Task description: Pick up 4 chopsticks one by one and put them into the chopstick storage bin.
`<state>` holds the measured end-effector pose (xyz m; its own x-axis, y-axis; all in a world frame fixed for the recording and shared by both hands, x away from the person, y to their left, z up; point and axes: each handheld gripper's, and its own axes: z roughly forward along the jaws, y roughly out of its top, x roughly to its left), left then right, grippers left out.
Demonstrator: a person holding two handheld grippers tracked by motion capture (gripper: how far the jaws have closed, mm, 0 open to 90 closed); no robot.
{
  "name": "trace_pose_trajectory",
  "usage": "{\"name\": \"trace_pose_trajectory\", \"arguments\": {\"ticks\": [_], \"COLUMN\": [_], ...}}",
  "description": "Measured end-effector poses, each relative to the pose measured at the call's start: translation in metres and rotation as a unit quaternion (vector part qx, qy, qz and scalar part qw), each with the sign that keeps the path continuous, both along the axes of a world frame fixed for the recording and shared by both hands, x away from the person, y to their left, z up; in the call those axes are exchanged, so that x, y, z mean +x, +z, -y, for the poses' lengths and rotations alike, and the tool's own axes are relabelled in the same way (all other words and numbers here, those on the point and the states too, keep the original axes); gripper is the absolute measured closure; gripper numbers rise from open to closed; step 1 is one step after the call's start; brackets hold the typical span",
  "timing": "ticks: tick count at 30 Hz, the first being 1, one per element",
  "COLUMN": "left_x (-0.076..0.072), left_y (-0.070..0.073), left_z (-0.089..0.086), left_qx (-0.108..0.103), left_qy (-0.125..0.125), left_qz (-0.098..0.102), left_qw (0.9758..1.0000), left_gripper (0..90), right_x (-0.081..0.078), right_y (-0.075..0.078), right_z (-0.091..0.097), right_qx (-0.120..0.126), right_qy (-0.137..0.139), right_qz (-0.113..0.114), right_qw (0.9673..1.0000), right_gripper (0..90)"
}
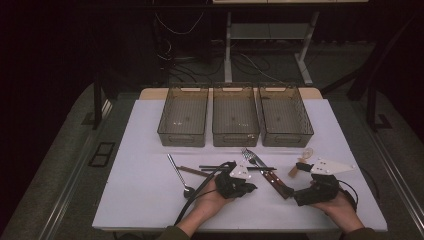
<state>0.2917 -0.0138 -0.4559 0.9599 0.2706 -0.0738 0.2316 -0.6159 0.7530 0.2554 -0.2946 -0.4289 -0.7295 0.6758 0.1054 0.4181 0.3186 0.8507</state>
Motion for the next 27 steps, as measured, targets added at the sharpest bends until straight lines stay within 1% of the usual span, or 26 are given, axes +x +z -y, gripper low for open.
{"name": "trace_pose_trajectory", "arguments": {"ticks": [2, 6, 7, 8, 10, 11, 12, 13, 14, 15, 17, 18, 19, 20, 22, 24, 25, 26, 27], "left_x": [0.001, 0.002, 0.002, 0.001, 0.0, -0.001, -0.001, -0.002, -0.003, -0.004, -0.005, -0.005, -0.003, -0.003, 0.0, 0.005, 0.01, 0.01, 0.012], "left_y": [-0.001, -0.001, 0.0, 0.001, 0.006, 0.008, 0.011, 0.015, 0.019, 0.023, 0.032, 0.037, 0.044, 0.044, 0.049, 0.052, 0.055, 0.055, 0.055], "left_z": [0.001, 0.001, 0.0, -0.001, -0.003, -0.004, -0.007, -0.01, -0.013, -0.018, -0.027, -0.034, -0.047, -0.047, -0.062, -0.08, -0.099, -0.099, -0.109], "left_qx": [-0.004, -0.008, -0.005, -0.008, -0.016, -0.022, -0.02, -0.022, -0.021, -0.025, -0.031, -0.025, -0.023, -0.023, -0.017, -0.021, -0.016, -0.016, -0.017], "left_qy": [0.003, 0.009, 0.006, 0.003, -0.003, -0.006, -0.014, -0.016, -0.018, -0.012, -0.009, -0.007, 0.0, 0.0, 0.017, 0.034, 0.055, 0.055, 0.068], "left_qz": [0.001, -0.005, -0.008, -0.01, -0.027, -0.031, -0.034, -0.04, -0.042, -0.049, -0.056, -0.049, -0.046, -0.046, -0.032, -0.032, -0.024, -0.024, -0.024], "left_qw": [1.0, 0.9999, 0.9999, 0.9999, 0.9995, 0.9993, 0.9991, 0.9988, 0.9987, 0.9984, 0.9979, 0.9985, 0.9987, 0.9987, 0.9992, 0.9987, 0.9981, 0.9981, 0.9972], "left_gripper": [89.2, 89.2, 89.1, 89.1, 89.0, 88.9, 88.9, 86.6, 85.5, 83.9, 81.1, 79.5, 77.1, 75.6, 75.7, 76.0, 76.7, 77.0, 77.8], "right_x": [0.0, 0.0, 0.0, 0.0, -0.001, -0.001, -0.001, -0.001, -0.001, -0.001, -0.001, -0.001, -0.001, -0.001, -0.001, -0.001, -0.001, -0.001, -0.001], "right_y": [0.0, 0.0, 0.0, 0.0, 0.0, 0.0, 0.0, 0.0, 0.001, 0.001, 0.0, 0.0, 0.0, 0.0, 0.0, 0.0, 0.0, 0.0, 0.0], "right_z": [0.0, 0.0, 0.0, 0.0, 0.001, 0.001, 0.001, 0.001, 0.001, 0.001, 0.001, 0.001, 0.001, 0.001, 0.001, 0.001, 0.001, 0.001, 0.001], "right_qx": [-0.001, 0.002, 0.002, 0.002, 0.003, 0.003, 0.003, 0.003, 0.004, 0.004, 0.003, 0.004, 0.003, 0.003, 0.003, 0.003, 0.003, 0.003, 0.003], "right_qy": [0.0, 0.0, 0.0, 0.0, 0.001, 0.001, 0.001, 0.001, 0.0, 0.0, 0.0, -0.001, 0.0, 0.0, 0.0, -0.001, -0.001, -0.002, -0.002], "right_qz": [0.0, 0.001, 0.0, 0.0, 0.0, 0.001, 0.001, 0.0, -0.001, -0.001, -0.001, -0.001, 0.0, -0.001, -0.001, -0.002, -0.002, -0.002, -0.002], "right_qw": [1.0, 1.0, 1.0, 1.0, 1.0, 1.0, 1.0, 1.0, 1.0, 1.0, 1.0, 1.0, 1.0, 1.0, 1.0, 1.0, 1.0, 1.0, 1.0], "right_gripper": [1.1, 1.2, 1.2, 1.2, 1.2, 1.2, 1.2, 1.1, 1.1, 1.1, 1.2, 1.1, 1.2, 1.2, 1.1, 1.2, 1.2, 1.1, 1.1]}}
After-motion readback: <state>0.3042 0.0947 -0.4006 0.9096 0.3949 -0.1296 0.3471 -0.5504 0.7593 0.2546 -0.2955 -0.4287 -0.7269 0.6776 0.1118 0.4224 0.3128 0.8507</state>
